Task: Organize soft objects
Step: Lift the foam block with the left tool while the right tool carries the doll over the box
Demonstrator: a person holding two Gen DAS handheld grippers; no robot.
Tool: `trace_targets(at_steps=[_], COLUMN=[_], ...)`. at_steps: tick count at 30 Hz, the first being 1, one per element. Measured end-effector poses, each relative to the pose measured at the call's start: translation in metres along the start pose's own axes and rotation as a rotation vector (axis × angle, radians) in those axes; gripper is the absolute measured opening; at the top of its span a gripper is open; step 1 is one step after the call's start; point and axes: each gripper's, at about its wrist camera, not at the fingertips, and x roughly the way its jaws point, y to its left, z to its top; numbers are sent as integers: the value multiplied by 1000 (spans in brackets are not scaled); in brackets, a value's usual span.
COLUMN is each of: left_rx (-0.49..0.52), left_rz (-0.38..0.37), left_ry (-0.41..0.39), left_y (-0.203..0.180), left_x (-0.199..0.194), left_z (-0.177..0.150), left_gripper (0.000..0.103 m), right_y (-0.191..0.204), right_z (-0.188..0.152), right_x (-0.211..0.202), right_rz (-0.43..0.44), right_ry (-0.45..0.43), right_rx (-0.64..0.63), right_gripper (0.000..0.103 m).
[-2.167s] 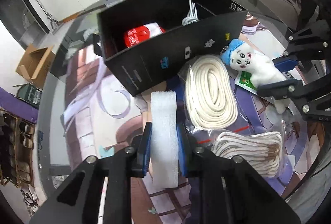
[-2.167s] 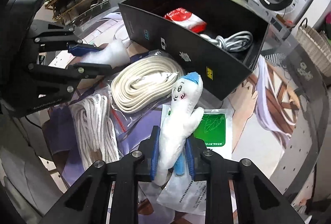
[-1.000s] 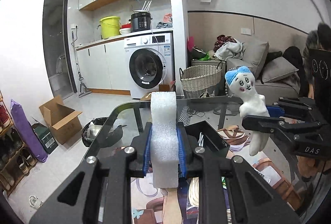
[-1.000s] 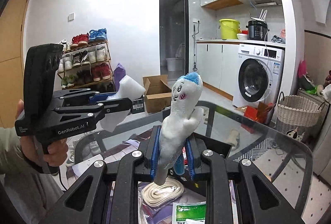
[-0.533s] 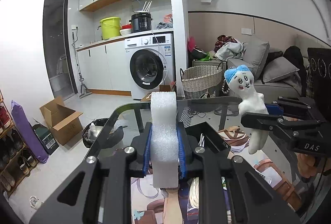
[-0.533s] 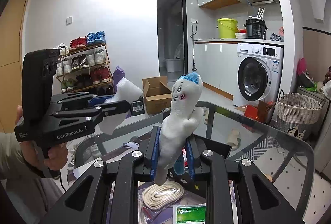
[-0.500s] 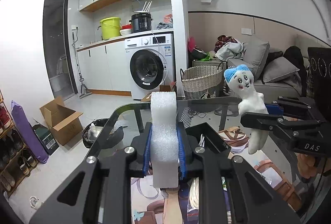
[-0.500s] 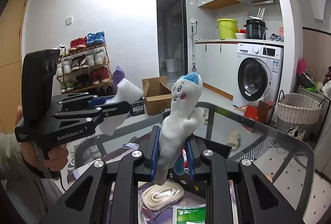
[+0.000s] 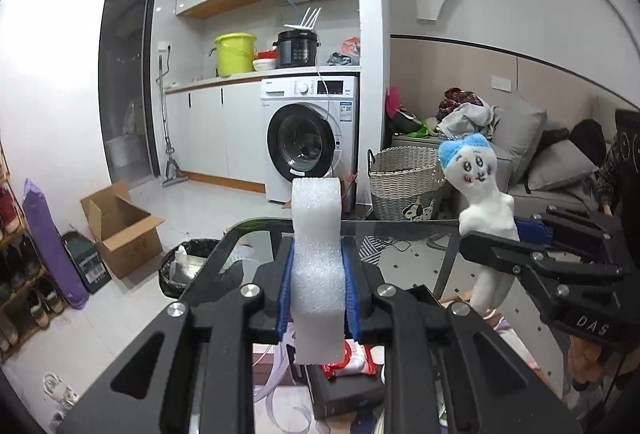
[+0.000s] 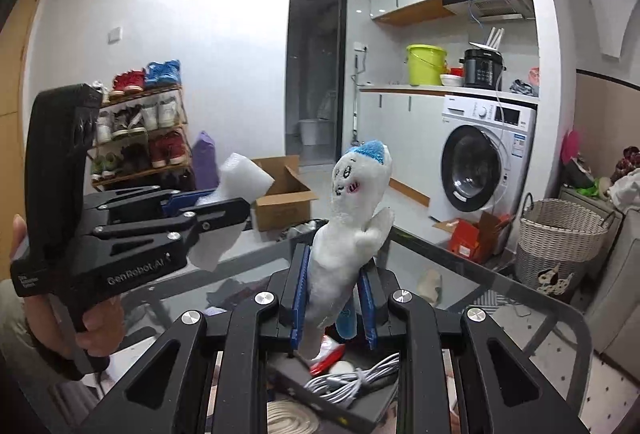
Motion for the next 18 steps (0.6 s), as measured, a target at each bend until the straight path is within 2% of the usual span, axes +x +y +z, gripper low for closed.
trace_targets(at_steps=[5, 10, 16, 18], left_rx=[-7, -1, 47, 48], left_rz=[34, -28, -41, -48], left_ry=[100, 229, 368, 410], left_y=[1, -5, -21, -26], left_x=[30, 59, 87, 94], left_z=[-4, -16, -36, -40], left_gripper=[21, 21, 21, 21], right_y=[-10, -20, -26, -25], right_z=[-1, -15, -44, -54], right_x=[23, 59, 93, 98], right_rz=[-13, -33, -37, -36], right_ry=[64, 248, 441, 480], right_rx=[8, 16, 12, 2], right_gripper=[22, 22, 22, 22])
